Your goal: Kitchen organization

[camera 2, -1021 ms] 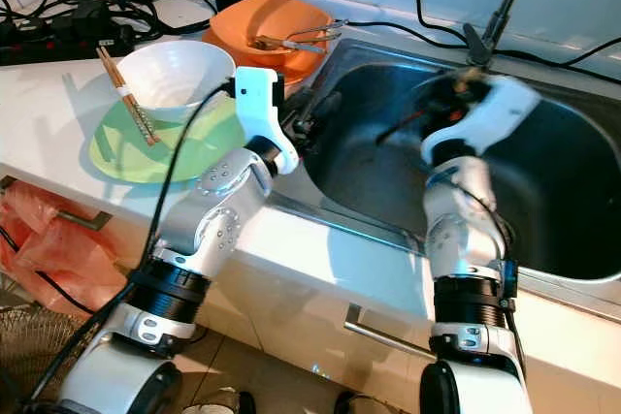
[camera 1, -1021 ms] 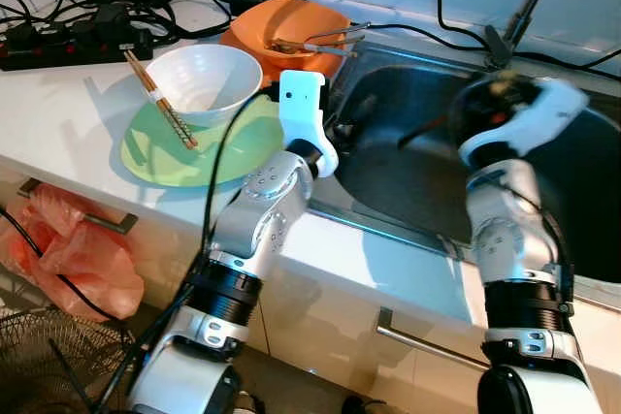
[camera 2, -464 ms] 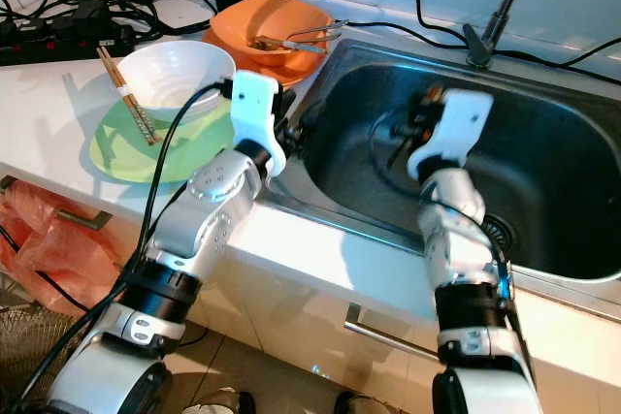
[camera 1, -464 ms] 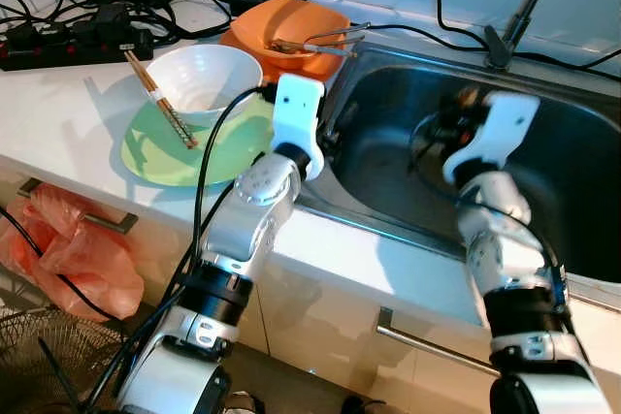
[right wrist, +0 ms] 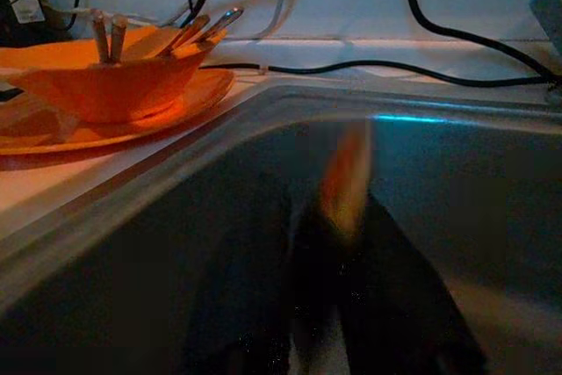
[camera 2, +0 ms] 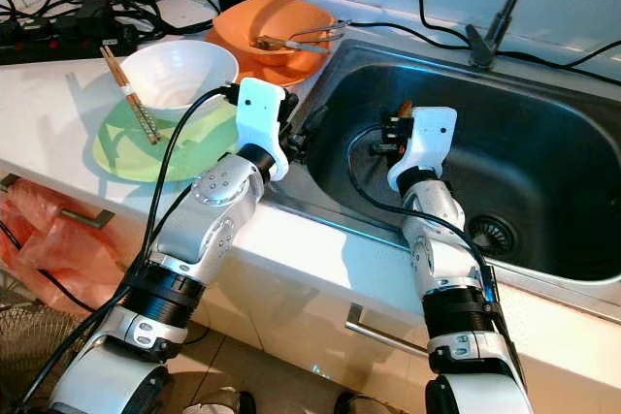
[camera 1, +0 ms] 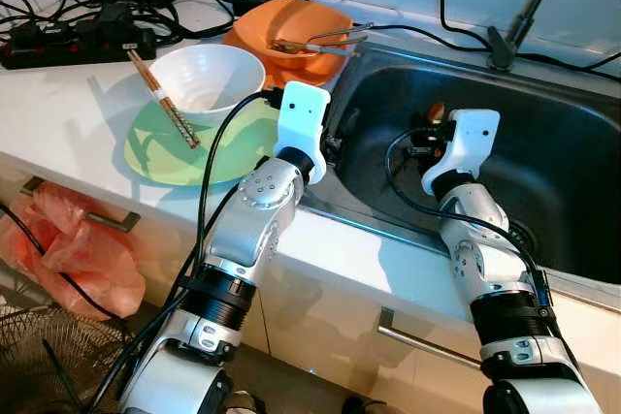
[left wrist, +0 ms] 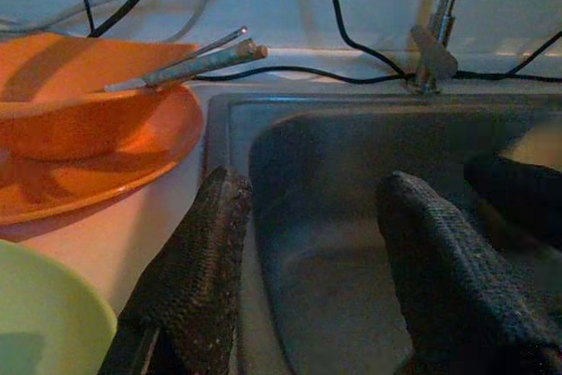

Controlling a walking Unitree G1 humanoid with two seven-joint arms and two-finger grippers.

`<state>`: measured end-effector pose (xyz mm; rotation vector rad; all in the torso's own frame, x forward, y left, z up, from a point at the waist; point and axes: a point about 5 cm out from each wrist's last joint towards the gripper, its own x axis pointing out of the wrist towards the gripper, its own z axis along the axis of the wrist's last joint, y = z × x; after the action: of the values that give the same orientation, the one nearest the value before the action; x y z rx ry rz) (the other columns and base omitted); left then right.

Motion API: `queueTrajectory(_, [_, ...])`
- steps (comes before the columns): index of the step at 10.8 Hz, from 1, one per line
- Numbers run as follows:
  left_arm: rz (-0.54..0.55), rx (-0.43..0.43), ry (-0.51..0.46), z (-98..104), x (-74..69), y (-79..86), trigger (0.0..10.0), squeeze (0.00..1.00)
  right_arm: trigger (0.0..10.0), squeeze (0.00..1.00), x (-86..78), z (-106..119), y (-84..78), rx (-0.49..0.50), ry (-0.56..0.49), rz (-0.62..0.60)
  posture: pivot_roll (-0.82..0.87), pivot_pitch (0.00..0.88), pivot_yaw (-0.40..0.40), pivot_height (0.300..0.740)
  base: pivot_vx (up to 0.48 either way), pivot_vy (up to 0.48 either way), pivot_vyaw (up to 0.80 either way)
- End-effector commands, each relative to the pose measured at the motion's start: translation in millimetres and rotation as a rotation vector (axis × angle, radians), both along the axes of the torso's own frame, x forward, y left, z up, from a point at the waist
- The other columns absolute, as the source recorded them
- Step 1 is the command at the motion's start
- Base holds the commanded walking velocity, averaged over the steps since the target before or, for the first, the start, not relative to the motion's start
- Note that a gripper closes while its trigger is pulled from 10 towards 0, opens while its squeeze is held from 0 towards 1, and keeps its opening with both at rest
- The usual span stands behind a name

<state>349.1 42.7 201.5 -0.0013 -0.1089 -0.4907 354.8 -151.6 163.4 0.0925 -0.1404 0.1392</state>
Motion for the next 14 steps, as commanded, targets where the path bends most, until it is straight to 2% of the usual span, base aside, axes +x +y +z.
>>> queueTrajectory(1, [-0.011, 0.009, 0.004, -3.3, -1.5, -2.1, 10.0, 0.0, 10.0, 1.0, 0.0, -2.8, -1.3, -0.003, 0.007, -0.002, 0.03, 0.091, -0.035, 0.74, 0.0, 0.0, 0.0])
queueTrajectory(4, [-0.014, 0.013, 0.003, -4.4, -2.3, -3.3, 10.0, 0.0, 10.0, 1.0, 0.0, -3.6, 0.7, -0.005, 0.01, 0.007, 0.03, 0.09, -0.035, 0.74, 0.0, 0.0, 0.0])
queueTrajectory(5, [-0.015, 0.016, -0.002, -4.6, -2.5, -3.9, 10.0, 0.0, 10.0, 0.0, 0.4, -3.7, 0.7, -0.01, 0.01, 0.002, 0.03, 0.087, -0.036, 0.74, 0.0, 0.0, 0.0])
queueTrajectory(7, [-0.008, 0.03, -0.029, -3.2, -3.0, -4.6, 10.0, 0.0, 10.0, 0.0, 0.8, -3.1, 2.6, -0.005, 0.007, 0.01, 0.03, 0.08, -0.037, 0.74, 0.0, 0.0, 0.0])
queueTrajectory(8, [0.02, 0.043, -0.096, 5.9, -2.5, -2.6, 10.0, 0.0, 10.0, 0.0, 1.2, -3.8, 4.0, -0.003, 0.009, 0.014, 0.04, 0.074, -0.037, 0.74, 0.0, 0.0, 0.0])
queueTrajectory(10, [0.09, 0.045, -0.268, 36.4, -2.7, 6.9, 10.0, 0.0, 10.0, 0.0, 1.9, -4.6, 7.3, 0.003, 0.01, 0.023, 0.04, 0.069, -0.039, 0.74, 0.0, 0.0, 0.0])
queueTrajectory(11, [0.139, 0.036, -0.359, 55.9, -4.0, 19.2, 10.0, 0.0, 10.0, 0.0, 2.0, -4.6, 7.8, 0.005, 0.009, 0.026, 0.05, 0.069, -0.04, 0.74, 0.0, 0.0, 0.0])
queueTrajectory(13, [0.25, -0.139, -0.464, 94.4, -9.2, 65.8, 10.0, 0.0, 10.0, 0.0, 1.9, -7.1, 8.6, 0.01, 0.015, 0.027, 0.07, 0.078, -0.043, 0.74, 0.0, 0.0, 0.0])
queueTrajectory(14, [0.264, -0.189, -0.502, 106.5, -14.6, 81.8, 10.0, 0.0, 10.0, 0.0, 1.9, -8.1, 9.0, 0.014, 0.018, 0.027, 0.07, 0.081, -0.045, 0.74, 0.0, 0.0, 0.0])
